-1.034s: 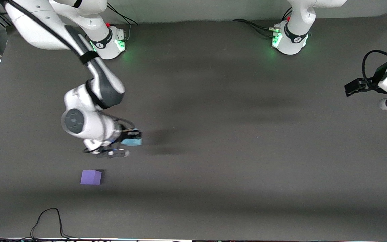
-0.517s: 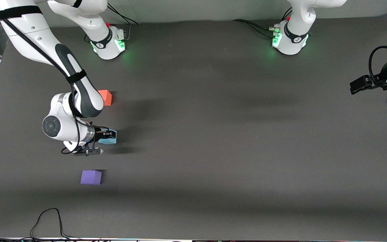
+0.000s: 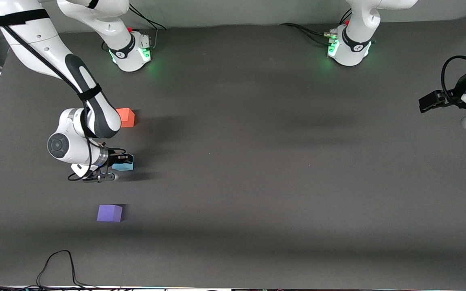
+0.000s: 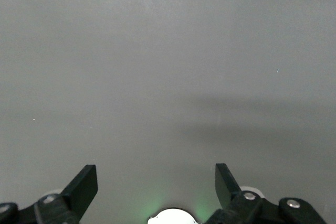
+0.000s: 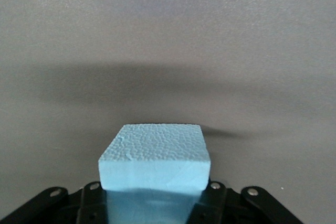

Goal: Place blue block between orange and purple blocks
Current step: 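Carry the blue cube with the right gripper toward the orange cube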

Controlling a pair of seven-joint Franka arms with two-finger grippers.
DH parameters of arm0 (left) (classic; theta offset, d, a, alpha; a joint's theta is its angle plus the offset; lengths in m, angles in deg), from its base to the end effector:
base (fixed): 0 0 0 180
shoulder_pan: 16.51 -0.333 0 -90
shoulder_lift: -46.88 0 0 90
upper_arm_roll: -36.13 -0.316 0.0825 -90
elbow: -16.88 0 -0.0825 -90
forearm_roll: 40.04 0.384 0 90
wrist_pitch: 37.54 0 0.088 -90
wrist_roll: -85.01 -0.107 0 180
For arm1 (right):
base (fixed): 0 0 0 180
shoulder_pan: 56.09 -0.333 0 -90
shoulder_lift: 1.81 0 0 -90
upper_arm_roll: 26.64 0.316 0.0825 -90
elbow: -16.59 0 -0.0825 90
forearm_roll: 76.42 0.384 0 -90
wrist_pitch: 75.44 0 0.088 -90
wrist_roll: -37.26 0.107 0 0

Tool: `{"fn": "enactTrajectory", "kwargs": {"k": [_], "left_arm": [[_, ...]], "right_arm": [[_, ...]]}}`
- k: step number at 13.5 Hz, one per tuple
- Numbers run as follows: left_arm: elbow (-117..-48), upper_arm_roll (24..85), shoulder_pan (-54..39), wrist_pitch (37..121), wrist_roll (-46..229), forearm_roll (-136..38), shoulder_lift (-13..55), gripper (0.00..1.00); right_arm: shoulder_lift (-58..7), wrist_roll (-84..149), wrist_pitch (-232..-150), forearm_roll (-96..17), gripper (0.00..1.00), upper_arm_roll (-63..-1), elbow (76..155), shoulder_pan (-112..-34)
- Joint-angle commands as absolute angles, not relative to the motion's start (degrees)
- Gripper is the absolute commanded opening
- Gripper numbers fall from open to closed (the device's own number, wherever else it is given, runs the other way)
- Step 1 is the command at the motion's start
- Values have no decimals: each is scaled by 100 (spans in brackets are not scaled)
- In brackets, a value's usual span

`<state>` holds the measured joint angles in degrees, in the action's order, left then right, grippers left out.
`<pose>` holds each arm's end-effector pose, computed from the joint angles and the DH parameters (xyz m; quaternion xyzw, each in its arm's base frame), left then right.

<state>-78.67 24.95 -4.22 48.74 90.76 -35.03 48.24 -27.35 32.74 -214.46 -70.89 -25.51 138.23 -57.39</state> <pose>0.5367 0.0006 0.5871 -0.9959 -0.0400 0.0665 0.0455 0.5596 0.0243 0.1862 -0.9967 -0.0212 0.0705 0.0346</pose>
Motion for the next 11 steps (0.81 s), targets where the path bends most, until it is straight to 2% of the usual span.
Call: {"fn": "enactTrajectory", "kwargs": {"k": [1, 8, 9, 10, 11], "left_arm": [[-7804, 2462, -368, 4771, 8984, -3468, 4820, 100], [-7813, 2444, -412, 4736, 8984, -3494, 4864, 100], [-7813, 2453, -377, 4675, 8993, -3495, 4855, 100], [-7822, 2462, -359, 4579, 8993, -3495, 4855, 100], [-7840, 2462, -307, 4543, 8993, -3503, 4855, 100]], "right_arm": [[-2545, 3110, -21518, -7000, 34, -2708, 13999, -5899], [-2562, 3163, -21518, -7167, 38, -2866, 13999, -5934], [-2571, 3172, -21518, -7167, 41, -2866, 13999, -5934], [-2597, 3172, -21518, -7167, 54, -2866, 13990, -5934], [-2606, 3172, -21527, -7167, 91, -2866, 13990, -5925]]}}
